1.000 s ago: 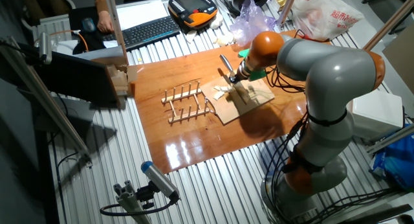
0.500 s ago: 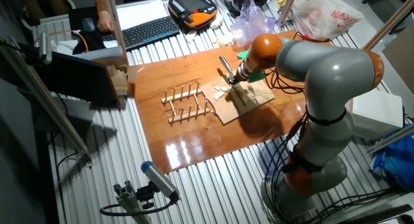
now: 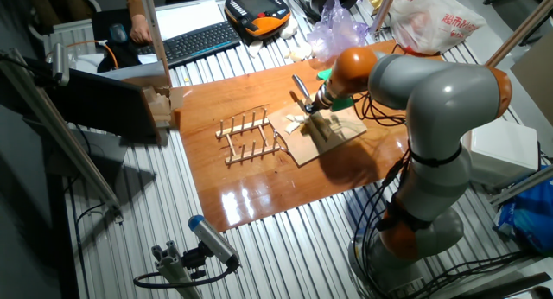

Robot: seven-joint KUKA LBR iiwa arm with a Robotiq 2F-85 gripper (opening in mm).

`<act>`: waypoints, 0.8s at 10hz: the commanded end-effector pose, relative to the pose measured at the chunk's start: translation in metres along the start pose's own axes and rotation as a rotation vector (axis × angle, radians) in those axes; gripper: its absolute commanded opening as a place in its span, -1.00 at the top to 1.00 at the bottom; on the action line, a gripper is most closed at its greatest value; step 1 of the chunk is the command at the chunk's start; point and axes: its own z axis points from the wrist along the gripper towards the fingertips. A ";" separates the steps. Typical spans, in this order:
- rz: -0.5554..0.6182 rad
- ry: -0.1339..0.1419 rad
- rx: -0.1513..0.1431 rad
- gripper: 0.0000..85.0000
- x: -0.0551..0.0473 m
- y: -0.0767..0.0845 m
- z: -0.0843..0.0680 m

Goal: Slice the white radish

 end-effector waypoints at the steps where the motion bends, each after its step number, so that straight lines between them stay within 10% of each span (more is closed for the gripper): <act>1: 0.000 -0.005 -0.001 1.00 0.001 -0.001 0.002; 8: 0.002 -0.009 -0.008 1.00 0.001 0.000 0.004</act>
